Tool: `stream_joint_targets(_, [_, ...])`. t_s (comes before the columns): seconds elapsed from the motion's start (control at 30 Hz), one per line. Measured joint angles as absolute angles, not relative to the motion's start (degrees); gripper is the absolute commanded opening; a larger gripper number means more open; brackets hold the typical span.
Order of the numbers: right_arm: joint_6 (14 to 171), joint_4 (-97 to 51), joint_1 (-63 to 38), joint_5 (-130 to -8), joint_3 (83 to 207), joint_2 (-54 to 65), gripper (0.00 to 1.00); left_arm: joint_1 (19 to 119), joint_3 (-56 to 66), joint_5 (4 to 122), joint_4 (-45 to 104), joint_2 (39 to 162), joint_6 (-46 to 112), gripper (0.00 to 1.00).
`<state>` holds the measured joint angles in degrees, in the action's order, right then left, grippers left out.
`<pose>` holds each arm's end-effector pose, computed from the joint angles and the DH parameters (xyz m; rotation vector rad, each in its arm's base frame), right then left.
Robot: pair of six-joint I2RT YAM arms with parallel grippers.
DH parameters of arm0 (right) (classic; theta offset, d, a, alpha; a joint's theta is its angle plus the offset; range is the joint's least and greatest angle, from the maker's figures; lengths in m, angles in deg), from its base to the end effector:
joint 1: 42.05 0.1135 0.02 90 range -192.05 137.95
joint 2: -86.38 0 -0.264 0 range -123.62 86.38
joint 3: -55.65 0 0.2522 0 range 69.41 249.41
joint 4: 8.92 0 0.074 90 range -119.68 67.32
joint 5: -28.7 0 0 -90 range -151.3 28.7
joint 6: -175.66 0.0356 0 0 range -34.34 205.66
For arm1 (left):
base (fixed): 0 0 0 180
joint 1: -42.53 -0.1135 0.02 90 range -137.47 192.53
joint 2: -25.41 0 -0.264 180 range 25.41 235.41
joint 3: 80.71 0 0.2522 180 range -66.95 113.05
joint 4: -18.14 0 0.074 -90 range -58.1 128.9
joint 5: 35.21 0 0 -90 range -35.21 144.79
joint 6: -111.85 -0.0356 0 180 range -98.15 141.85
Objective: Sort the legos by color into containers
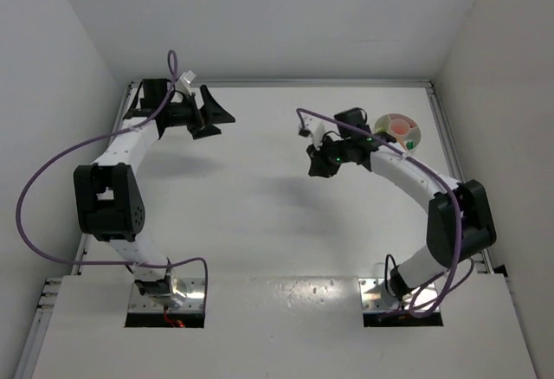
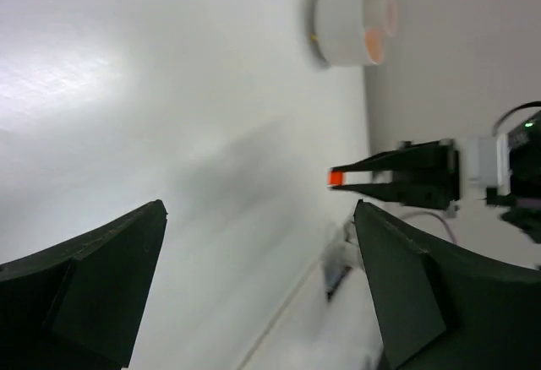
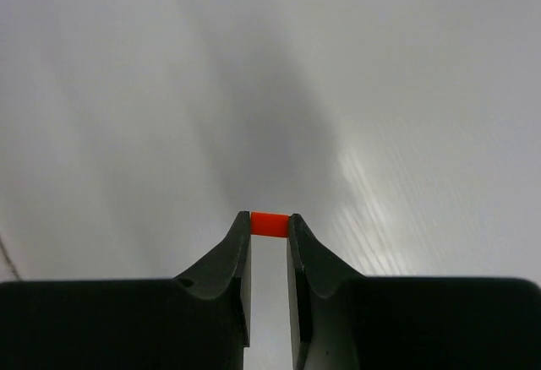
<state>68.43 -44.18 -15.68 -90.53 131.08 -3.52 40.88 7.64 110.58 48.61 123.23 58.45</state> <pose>0.2894 0.1629 0.2343 -1.1024 2.1395 0.6928 0.3775 -0.0186 0.2732 -0.2074 2.2607 -1.4218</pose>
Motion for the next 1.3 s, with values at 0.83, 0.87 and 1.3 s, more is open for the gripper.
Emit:
stream_joint_targets(0.83, [61.2,-67.0,-52.4,-77.1,164.1,-24.8,0.00,56.0,11.2,67.3,64.3,118.7,26.8,1.00])
stream_joint_targets(0.87, [61.2,-67.1,-52.4,-76.7,164.3,-24.9,0.00,56.0,11.2,67.0,64.5,118.7,26.8,1.00])
stream_joint_targets(1.3, [61.7,-67.3,-53.6,-75.2,166.0,-25.3,0.56,56.0,11.6,65.5,65.0,119.6,26.8,1.00])
